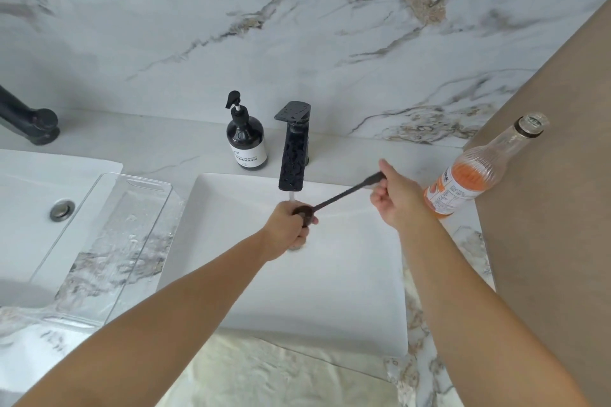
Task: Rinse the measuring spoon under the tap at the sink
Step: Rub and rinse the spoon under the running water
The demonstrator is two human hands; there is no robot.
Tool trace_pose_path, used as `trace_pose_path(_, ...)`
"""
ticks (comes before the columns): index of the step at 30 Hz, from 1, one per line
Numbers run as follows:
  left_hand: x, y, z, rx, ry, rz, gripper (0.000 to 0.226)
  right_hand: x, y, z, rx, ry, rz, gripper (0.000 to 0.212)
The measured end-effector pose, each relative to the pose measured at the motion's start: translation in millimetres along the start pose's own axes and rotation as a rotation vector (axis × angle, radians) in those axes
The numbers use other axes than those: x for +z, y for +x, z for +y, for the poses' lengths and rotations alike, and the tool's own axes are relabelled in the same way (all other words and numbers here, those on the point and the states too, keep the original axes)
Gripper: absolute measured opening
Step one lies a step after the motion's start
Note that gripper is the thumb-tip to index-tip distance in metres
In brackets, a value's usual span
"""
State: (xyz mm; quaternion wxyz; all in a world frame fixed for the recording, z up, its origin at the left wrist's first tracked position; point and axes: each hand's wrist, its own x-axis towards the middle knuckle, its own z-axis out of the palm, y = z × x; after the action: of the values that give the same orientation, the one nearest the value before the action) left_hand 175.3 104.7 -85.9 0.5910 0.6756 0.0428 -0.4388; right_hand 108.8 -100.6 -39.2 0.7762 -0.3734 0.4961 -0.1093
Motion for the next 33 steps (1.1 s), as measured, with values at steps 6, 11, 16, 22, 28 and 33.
trace_pose_path(6, -12.4, 8.4, 14.6, 0.064, -0.193, 0.115, 0.036, 51.6, -3.6, 13.1, -0.128, -0.194, -0.015, 0.011)
trace_pose_path(11, -38.6, 10.9, 23.8, 0.072, -0.286, 0.171, 0.039, 0.8, -26.3, 41.8, 0.096, -0.332, -0.164, 0.007)
trace_pose_path(16, -17.7, 14.0, 20.2, 0.038, -0.254, 0.166, 0.031, -42.1, -78.6, 135.2, 0.390, -0.624, -0.554, 0.025)
trace_pose_path(22, -5.2, 14.8, 33.8, 0.145, -0.248, 0.142, 0.035, -49.5, -52.5, 110.1, 0.322, -0.533, -0.368, 0.024)
trace_pose_path(28, 7.8, -2.2, 17.7, 0.058, -0.094, -0.047, 0.030, -23.7, -8.1, -13.9, -0.133, -0.320, 0.055, 0.023)
trace_pose_path(33, 21.3, 1.9, 21.2, 0.075, -0.109, 0.016, 0.030, 14.3, -12.2, -30.9, -0.376, -0.398, 0.192, 0.028)
